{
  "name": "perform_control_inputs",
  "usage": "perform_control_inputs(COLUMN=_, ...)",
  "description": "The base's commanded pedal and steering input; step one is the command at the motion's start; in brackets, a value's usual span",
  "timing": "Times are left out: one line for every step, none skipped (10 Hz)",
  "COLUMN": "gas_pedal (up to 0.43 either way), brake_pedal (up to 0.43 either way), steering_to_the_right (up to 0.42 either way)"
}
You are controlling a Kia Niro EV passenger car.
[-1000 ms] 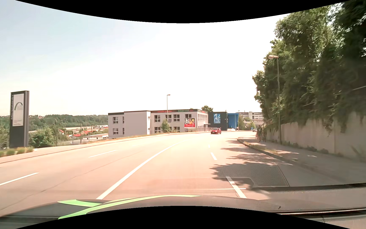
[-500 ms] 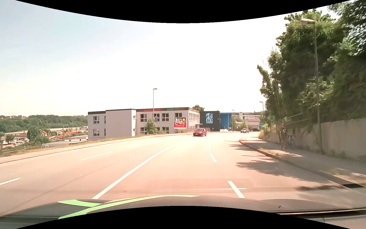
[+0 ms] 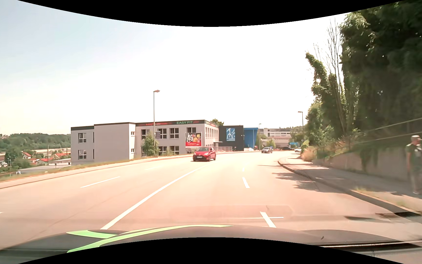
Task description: Follow the waypoints while adhering to traffic rules and regulations
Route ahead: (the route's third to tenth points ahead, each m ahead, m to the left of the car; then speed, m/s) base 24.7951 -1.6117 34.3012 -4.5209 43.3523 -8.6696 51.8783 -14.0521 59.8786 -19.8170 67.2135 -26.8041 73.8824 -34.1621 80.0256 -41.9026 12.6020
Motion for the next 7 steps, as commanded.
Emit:
perform_control_inputs(gas_pedal=0.000, brake_pedal=0.000, steering_to_the_right=0.044)
perform_control_inputs(gas_pedal=0.000, brake_pedal=0.000, steering_to_the_right=0.045)
perform_control_inputs(gas_pedal=0.000, brake_pedal=0.000, steering_to_the_right=0.047)
perform_control_inputs(gas_pedal=0.000, brake_pedal=0.000, steering_to_the_right=0.047)
perform_control_inputs(gas_pedal=0.000, brake_pedal=0.000, steering_to_the_right=0.048)
perform_control_inputs(gas_pedal=0.000, brake_pedal=0.000, steering_to_the_right=0.047)
perform_control_inputs(gas_pedal=0.000, brake_pedal=0.000, steering_to_the_right=0.047)
